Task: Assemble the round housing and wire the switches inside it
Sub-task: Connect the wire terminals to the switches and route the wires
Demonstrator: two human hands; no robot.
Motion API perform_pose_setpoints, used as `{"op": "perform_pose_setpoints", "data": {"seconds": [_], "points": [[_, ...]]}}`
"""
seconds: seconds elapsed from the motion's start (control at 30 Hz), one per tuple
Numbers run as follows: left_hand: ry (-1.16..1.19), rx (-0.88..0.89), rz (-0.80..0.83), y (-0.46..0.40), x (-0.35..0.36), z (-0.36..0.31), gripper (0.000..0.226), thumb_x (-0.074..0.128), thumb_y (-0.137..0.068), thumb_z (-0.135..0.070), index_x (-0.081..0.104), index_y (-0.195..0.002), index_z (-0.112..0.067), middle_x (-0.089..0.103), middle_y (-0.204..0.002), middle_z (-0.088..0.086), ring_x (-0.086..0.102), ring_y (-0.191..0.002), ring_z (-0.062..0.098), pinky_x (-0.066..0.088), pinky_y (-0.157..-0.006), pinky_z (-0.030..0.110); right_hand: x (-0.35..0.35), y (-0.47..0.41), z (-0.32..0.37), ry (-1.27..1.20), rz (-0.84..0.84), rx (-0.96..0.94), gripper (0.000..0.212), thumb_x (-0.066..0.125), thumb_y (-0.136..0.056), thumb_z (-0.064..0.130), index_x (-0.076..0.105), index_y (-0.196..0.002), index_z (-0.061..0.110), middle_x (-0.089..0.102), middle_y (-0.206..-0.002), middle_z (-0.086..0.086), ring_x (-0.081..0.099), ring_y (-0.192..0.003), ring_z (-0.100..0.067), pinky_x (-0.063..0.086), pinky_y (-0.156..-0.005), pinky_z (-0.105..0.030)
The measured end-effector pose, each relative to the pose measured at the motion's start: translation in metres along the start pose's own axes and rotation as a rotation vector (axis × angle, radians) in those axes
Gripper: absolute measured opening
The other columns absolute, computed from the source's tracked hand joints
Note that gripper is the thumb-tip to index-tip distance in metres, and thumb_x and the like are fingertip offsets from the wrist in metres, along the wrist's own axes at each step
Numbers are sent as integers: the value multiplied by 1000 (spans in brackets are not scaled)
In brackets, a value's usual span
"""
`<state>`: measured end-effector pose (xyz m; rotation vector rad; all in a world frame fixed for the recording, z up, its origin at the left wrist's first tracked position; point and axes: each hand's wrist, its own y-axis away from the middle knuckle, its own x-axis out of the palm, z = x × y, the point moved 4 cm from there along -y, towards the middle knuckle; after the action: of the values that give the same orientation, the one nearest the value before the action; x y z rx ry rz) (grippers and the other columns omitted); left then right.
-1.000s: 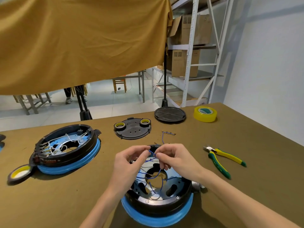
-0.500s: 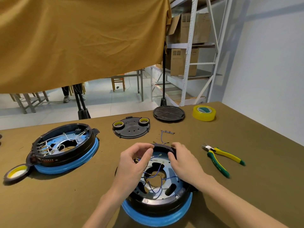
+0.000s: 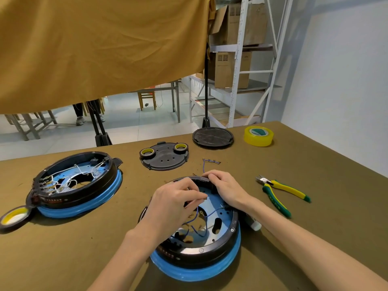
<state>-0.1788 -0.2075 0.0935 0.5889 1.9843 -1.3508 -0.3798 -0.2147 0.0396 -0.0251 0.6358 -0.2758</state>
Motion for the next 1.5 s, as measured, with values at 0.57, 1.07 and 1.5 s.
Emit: {"op": "perform_pose_setpoints", "data": {"seconds": [0.57,1.07,1.5], "points": [[72,-146,181,-15,33,7,11,75,-93,-24,80,-103,-28,71,-99,-16,65,-83,3,56,-82,28,4,-6,-6,-147,12,1,34,38,-110,28,72,-107,28,71,-108,10,63,-104,-8,47,-95,-30],[174,-355,368,-23,65,17,16,67,-98,-32,77,-110,-32,69,-99,-20,61,-96,-3,52,-95,36,4,-7,-10,-227,7,25,33,40,-110,27,72,-106,26,72,-101,8,65,-91,-1,48,-82,-20],[170,-363,342,-23,69,17,12,69,-96,-33,75,-105,-37,67,-97,-20,59,-95,1,49,-97,44,4,-6,-7,-237,3,50,34,39,-110,23,73,-113,16,71,-103,4,64,-91,0,47,-78,-16]]}}
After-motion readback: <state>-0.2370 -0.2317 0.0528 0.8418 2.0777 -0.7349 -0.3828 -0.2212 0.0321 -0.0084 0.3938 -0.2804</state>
